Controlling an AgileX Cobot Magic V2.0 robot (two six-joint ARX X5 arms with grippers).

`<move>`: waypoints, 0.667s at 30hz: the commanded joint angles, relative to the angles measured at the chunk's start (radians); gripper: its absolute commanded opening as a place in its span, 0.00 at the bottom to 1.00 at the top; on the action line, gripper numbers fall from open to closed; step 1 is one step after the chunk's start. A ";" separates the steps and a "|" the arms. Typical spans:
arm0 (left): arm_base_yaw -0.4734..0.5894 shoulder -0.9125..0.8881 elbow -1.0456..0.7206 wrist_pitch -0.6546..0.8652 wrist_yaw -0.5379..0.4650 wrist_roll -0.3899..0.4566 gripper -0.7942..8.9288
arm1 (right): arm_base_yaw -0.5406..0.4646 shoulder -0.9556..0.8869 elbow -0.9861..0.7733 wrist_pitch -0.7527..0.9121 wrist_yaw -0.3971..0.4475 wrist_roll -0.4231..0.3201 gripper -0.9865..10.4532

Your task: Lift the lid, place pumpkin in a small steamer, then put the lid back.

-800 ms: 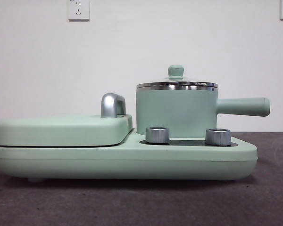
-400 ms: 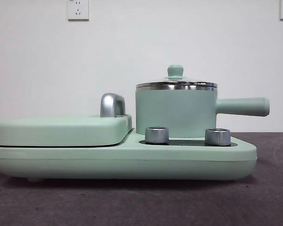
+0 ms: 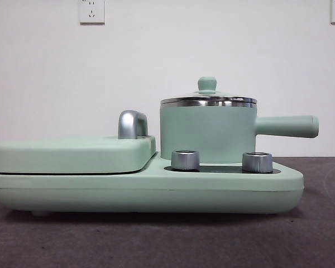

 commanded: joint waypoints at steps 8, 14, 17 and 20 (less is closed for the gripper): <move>0.028 -0.002 -0.085 0.051 -0.050 -0.026 0.11 | 0.009 0.000 0.008 0.011 0.000 0.006 0.12; 0.028 -0.002 -0.085 0.059 -0.050 -0.026 0.11 | 0.009 0.000 0.008 0.011 -0.001 0.006 0.12; 0.028 -0.002 -0.085 0.059 -0.050 -0.026 0.11 | 0.009 0.000 0.008 0.011 -0.001 0.006 0.12; 0.028 -0.002 -0.085 0.059 -0.050 -0.026 0.11 | 0.009 0.000 0.008 0.011 -0.001 0.006 0.12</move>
